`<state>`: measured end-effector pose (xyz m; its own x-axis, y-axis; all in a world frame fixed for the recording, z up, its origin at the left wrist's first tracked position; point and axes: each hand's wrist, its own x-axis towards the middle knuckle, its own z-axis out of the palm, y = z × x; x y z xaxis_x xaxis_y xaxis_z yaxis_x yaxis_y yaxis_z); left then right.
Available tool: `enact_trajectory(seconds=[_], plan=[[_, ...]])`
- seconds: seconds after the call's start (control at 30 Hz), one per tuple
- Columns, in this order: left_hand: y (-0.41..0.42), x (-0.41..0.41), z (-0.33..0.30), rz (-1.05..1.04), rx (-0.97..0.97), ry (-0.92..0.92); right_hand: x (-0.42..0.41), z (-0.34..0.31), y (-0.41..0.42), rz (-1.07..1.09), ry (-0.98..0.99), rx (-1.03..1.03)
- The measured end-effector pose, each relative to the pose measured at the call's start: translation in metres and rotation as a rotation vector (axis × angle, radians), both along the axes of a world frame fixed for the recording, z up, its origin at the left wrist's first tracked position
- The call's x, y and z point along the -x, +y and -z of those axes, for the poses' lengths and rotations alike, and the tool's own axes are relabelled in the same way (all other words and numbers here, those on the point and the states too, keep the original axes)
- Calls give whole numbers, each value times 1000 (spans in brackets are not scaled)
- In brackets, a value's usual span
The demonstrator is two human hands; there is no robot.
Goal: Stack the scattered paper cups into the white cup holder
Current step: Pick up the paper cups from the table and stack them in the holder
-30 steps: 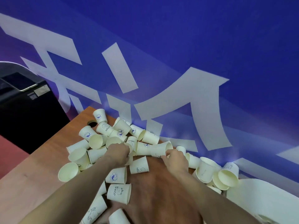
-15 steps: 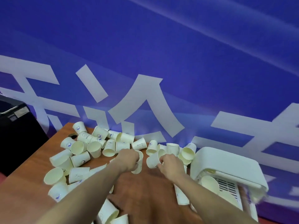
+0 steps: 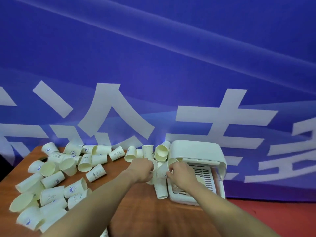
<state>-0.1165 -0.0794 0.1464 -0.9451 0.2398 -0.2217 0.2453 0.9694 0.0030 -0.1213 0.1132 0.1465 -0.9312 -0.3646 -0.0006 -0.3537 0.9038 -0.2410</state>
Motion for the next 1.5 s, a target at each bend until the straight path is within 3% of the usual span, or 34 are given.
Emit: enact_trajectory(seconds=[0.33,0.6,1.0,1.23,1.5], plan=[[108,10,-14,145,-143,29,-9,-9,117,171,-33,67],[164,27,1,272,-77,68,-6,1,173,268,-53,44],[192,43,41,335,153,18,6,30,200,308,-164,35],[188,53,62,294,109,-118,13,30,197,271,-139,8],[177,63,48,307,106,-57,23,11,172,182,-92,69]])
